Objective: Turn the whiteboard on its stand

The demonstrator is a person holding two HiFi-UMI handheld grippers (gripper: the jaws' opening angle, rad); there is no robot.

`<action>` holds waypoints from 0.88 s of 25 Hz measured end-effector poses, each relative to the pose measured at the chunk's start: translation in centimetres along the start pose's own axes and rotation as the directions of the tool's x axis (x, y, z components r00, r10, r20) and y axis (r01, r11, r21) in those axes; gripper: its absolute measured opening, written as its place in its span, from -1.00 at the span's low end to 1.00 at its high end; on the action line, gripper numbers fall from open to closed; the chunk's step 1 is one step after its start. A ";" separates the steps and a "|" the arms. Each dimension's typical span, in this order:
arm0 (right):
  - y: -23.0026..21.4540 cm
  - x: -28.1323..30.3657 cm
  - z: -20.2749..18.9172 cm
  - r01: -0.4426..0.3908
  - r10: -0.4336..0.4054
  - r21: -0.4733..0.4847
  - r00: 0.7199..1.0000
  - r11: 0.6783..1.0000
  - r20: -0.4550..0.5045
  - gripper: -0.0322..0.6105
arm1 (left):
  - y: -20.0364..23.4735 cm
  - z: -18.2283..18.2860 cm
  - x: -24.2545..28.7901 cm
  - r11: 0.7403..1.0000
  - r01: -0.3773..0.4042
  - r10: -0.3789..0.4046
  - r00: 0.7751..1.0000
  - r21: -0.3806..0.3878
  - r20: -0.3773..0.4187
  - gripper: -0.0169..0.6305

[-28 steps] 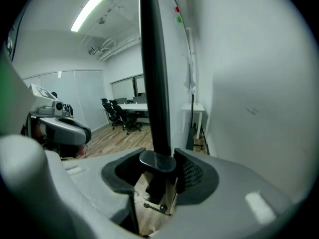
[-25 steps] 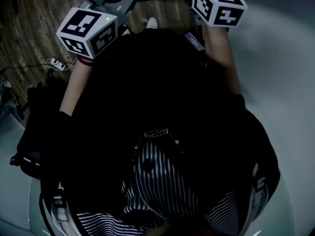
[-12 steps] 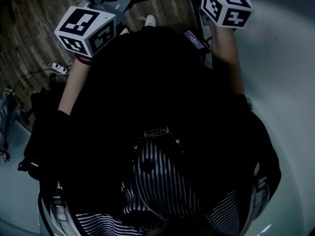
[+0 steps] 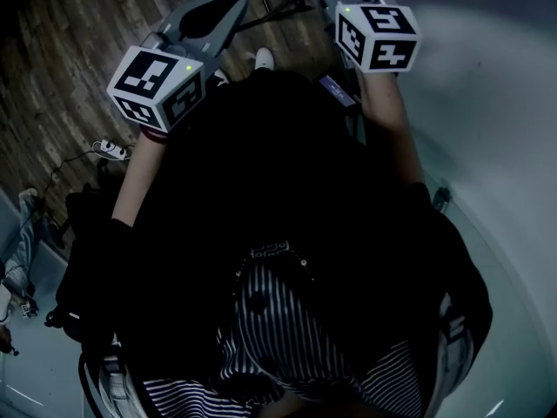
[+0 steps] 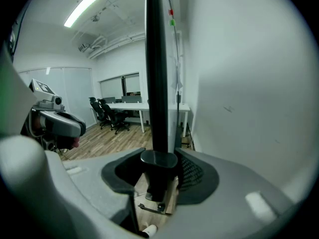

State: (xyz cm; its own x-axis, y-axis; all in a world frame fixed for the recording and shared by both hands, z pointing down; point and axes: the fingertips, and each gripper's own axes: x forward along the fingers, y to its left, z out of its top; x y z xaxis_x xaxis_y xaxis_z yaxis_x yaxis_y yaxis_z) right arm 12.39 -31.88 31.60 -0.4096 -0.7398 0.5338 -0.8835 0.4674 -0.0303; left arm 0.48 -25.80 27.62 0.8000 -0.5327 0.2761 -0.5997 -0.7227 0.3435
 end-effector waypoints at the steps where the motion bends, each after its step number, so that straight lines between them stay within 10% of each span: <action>1: 0.0 -0.3 -0.2 0.002 -0.002 0.003 1.000 1.000 -0.003 -0.33 | -0.1 0.0 0.1 1.000 0.002 -0.002 1.000 -0.001 -0.004 -0.95; 22: -2.6 -5.7 -3.5 0.060 -0.060 0.029 0.998 0.998 0.004 -0.26 | -5.7 -0.6 5.5 0.989 0.143 -0.140 0.988 0.046 -0.064 -0.95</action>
State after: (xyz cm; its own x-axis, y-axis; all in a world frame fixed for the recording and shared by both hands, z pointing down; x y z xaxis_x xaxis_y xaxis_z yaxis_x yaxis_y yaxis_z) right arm 17.84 -27.18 31.61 -0.3568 -0.7684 0.5312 -0.9127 0.4081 -0.0228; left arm 8.26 -24.39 27.69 0.8736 -0.3966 0.2822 -0.4774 -0.8112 0.3378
